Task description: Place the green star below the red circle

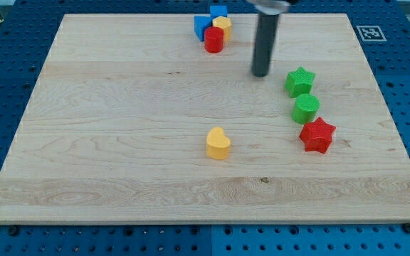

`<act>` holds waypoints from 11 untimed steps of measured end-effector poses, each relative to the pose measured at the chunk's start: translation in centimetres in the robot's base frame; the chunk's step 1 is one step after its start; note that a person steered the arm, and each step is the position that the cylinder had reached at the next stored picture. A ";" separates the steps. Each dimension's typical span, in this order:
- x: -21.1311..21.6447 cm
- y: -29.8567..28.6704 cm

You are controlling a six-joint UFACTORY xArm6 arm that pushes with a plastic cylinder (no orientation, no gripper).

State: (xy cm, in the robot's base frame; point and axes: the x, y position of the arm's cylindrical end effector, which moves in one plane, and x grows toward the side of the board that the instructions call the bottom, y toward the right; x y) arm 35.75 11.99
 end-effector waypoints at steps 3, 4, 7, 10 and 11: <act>6.1 14.4; 7.5 8.6; 3.0 2.7; 1.2 -7.7; 1.4 -9.6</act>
